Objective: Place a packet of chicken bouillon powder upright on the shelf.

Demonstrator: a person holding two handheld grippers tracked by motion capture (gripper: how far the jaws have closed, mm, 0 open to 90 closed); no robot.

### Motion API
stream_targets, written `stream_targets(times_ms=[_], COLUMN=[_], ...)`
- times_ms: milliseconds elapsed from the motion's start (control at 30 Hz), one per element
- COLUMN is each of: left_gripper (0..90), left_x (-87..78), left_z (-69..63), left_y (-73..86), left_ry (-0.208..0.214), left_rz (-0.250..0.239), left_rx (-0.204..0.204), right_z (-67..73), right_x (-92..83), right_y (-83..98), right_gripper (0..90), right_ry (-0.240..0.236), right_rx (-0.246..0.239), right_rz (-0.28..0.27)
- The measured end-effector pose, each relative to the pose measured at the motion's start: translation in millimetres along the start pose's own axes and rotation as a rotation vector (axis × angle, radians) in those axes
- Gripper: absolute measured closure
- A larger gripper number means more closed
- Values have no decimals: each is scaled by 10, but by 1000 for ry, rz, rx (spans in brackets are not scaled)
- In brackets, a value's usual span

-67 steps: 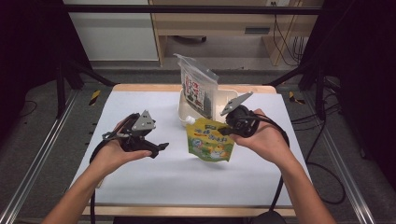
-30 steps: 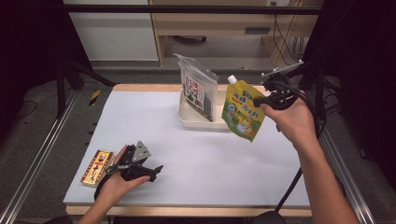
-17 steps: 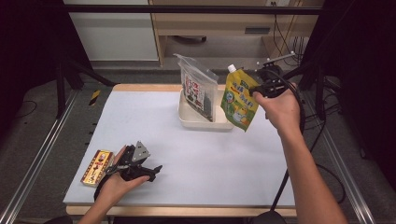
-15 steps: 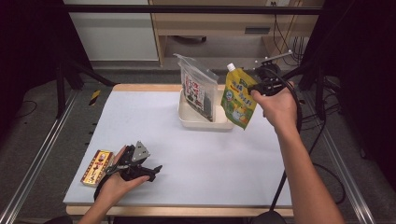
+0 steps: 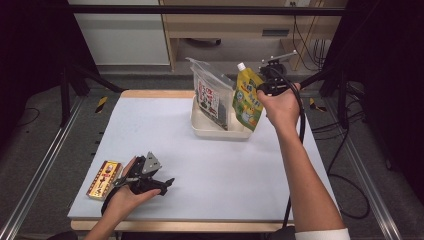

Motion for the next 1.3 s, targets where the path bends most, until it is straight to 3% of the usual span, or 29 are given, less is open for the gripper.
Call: stream_targets(times_ms=[367, 1067, 1300], left_gripper=[90, 90, 90], left_x=[7, 20, 24], left_z=[-17, -29, -32], left_y=[-6, -13, -15], left_ry=[2, 8, 7], left_rz=[-3, 6, 4], left_rx=[0, 13, 12], right_z=[24, 233, 217], right_x=[198, 346, 476], right_y=[-99, -230, -196], right_gripper=[900, 900, 900], right_ry=[31, -12, -31], right_rx=[46, 80, 109], right_rz=[32, 33, 30])
Point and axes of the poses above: each handheld gripper's, and its own axes: x roughly forward along the jaws, y roughly out of its underside, z roughly to its left, the point moved 8 cm from there along x, roughly forward along the jaws, and after that the axes turned 6 degrees about z, right-handed, at the moved point
